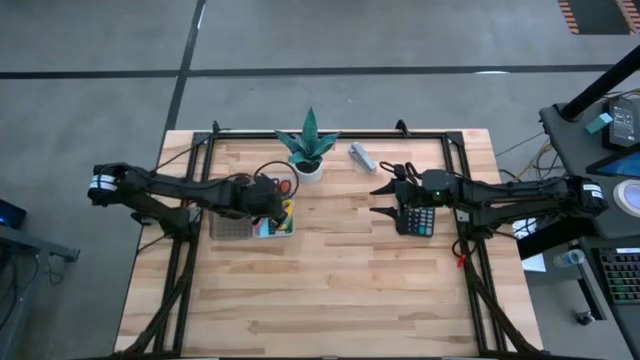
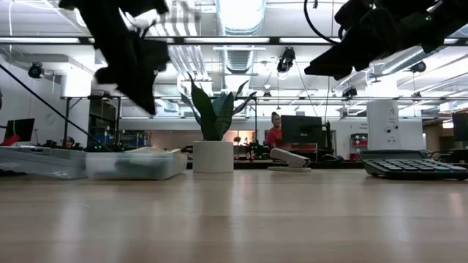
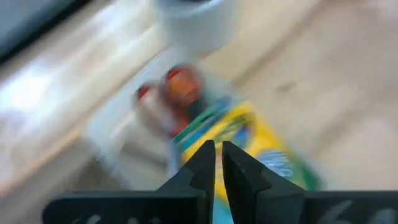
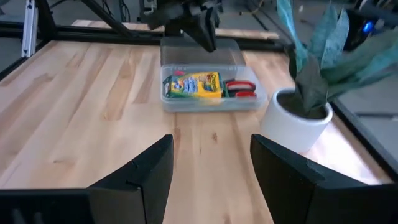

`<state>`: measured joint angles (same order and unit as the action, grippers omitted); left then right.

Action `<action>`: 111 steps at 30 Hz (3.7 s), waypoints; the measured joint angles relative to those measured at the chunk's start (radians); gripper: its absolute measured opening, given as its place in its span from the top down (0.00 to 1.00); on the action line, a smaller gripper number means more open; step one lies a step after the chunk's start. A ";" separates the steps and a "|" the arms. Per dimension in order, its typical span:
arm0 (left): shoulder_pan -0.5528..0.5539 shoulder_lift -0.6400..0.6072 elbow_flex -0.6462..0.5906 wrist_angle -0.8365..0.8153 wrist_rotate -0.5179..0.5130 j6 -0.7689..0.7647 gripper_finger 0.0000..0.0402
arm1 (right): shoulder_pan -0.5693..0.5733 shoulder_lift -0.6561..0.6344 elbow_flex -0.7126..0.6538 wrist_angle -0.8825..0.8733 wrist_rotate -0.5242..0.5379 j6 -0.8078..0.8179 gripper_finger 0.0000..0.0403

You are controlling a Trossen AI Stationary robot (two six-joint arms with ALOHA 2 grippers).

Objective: Pack school essentials
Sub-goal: Return to Home Position

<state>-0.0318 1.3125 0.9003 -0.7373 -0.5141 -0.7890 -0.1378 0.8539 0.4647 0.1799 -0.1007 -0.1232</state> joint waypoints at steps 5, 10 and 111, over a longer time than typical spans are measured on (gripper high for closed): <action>-0.114 -0.090 -0.029 0.281 0.012 0.489 0.97 | 0.000 -0.017 -0.048 0.063 -0.001 -0.071 0.50; -0.152 -0.235 -0.106 0.545 0.101 0.824 0.97 | 0.000 -0.107 -0.108 0.107 0.000 -0.088 0.52; -0.152 -0.887 -0.896 1.244 0.132 1.114 1.00 | 0.007 -0.831 -0.433 0.114 -0.002 0.124 0.81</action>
<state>-0.1833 0.4256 0.0044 0.5072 -0.3820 0.3252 -0.1310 0.0227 0.0319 0.2943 -0.1022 0.0004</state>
